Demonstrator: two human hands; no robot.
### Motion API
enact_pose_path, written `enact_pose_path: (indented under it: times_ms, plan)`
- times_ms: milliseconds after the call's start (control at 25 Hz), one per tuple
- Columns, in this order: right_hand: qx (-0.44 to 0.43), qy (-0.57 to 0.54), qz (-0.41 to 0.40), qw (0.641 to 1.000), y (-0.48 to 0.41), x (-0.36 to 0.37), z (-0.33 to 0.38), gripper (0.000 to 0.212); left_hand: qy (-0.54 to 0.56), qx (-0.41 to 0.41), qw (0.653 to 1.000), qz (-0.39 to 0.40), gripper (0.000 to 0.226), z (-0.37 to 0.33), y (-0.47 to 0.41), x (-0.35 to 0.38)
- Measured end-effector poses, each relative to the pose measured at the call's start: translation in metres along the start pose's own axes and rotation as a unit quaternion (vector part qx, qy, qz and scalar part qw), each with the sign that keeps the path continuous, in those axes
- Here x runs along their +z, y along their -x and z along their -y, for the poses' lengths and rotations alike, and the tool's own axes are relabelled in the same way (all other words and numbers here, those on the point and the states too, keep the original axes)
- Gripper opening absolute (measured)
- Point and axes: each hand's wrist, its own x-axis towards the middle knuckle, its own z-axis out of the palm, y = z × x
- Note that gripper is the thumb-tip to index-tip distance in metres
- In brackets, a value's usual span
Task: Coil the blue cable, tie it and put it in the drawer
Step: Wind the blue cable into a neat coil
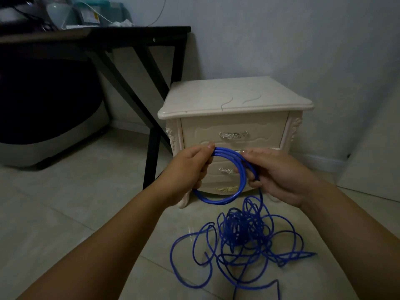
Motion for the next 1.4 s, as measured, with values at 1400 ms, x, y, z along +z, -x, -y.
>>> enact_pose_path:
  times_ms: [1400]
  plan:
    - [-0.017,-0.189,-0.083,0.978,0.007,0.035,-0.017,0.036,0.199,-0.023,0.976,-0.087,0.032,0.002,0.003,0.024]
